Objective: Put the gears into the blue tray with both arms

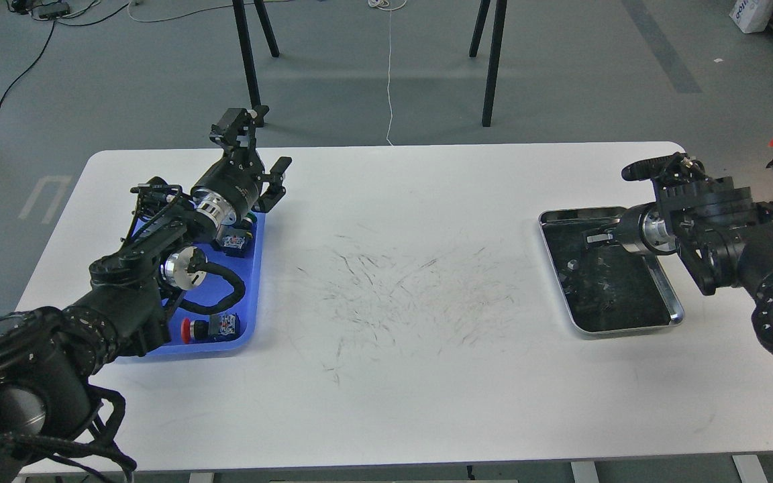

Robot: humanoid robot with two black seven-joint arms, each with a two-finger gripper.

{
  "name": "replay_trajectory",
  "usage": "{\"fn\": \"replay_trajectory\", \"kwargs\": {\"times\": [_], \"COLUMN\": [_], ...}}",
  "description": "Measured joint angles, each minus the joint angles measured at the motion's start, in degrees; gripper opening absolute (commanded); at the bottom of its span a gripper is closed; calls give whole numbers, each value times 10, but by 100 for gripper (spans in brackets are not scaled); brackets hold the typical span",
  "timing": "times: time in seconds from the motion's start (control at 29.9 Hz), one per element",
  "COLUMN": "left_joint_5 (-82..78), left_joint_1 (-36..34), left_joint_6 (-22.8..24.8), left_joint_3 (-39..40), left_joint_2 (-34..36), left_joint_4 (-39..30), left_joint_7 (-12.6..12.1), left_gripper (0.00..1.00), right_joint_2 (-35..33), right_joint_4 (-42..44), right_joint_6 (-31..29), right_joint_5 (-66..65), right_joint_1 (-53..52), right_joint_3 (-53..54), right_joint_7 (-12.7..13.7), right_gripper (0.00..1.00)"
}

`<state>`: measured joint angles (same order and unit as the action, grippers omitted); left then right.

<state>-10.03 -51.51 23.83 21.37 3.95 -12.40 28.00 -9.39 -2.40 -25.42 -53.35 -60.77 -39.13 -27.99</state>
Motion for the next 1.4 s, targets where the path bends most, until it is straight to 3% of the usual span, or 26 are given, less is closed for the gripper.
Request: {"fn": "replay_trajectory", "kwargs": {"times": [0.7,1.4], "left_joint_5": [0,0], "left_joint_1": [1,1], "left_joint_6": [-3,-3], "left_joint_3": [0,-1], "left_joint_2": [-3,-12], "left_joint_4": [0,-1], "left_joint_7": [0,0], "left_gripper": [100,100], "right_joint_2": [-24,-9], "right_joint_4": [-10,-261], "right_joint_6": [-26,-26], "right_joint_5": [81,95], "right_joint_1": [-36,-72], "right_joint_3": [127,231], "right_joint_7": [0,0], "right_gripper": [17,17]}}
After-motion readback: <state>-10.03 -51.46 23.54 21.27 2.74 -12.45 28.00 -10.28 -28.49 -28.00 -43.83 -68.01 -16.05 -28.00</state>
